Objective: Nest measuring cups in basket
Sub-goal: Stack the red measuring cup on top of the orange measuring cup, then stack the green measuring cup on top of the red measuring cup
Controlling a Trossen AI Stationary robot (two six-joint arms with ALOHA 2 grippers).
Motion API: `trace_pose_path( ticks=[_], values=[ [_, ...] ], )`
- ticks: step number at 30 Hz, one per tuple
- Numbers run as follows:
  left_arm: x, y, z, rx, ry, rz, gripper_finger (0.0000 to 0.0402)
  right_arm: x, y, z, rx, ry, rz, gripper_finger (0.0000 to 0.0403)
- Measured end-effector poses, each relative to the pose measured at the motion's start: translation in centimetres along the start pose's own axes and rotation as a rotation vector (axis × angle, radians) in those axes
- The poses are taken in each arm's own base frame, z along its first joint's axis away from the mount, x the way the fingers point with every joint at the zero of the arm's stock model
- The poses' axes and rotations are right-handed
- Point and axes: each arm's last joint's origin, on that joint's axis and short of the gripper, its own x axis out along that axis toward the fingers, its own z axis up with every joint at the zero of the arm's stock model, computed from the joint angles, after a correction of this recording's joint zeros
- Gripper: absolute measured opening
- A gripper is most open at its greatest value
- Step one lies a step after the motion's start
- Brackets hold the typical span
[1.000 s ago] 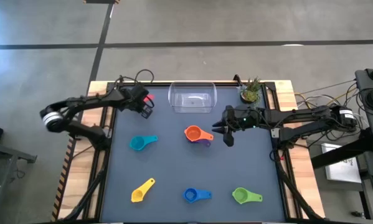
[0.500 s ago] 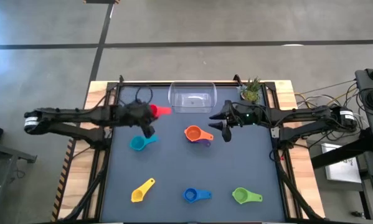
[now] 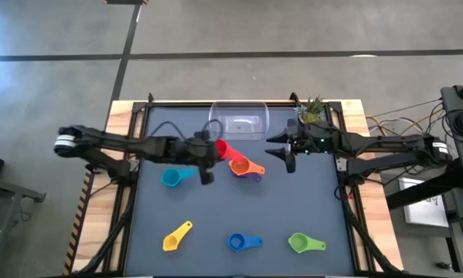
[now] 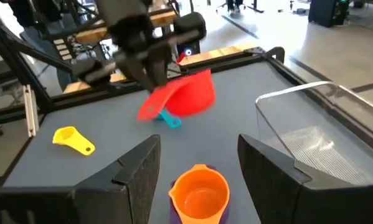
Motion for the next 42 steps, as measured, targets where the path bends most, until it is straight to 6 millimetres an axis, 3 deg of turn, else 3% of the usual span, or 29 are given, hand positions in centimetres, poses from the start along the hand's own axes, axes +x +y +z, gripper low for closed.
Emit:
trace_pose_path(
  ticks=[9, 17, 27, 42],
  values=[
    [5.6, -1.0, 2.4, -0.037, 0.041, -0.086, 0.0000, -2.8, 0.2, 0.5, 0.000, -0.009, -0.073, 0.0203],
    [9.2, -1.1, 1.5, -0.118, 0.151, -0.071, 0.0000, -3.1, 0.1, 0.3, 0.001, 0.015, -0.080, 0.0203],
    [10.3, -1.1, 0.7, -0.151, 0.188, -0.120, 0.0010, -3.1, 0.1, 0.1, -0.016, 0.034, -0.083, 0.0203],
    [10.3, -1.1, 0.6, -0.141, 0.197, -0.123, 0.0162, -2.8, 0.1, -0.1, -0.016, 0.044, -0.084, 0.0203]
  ],
)
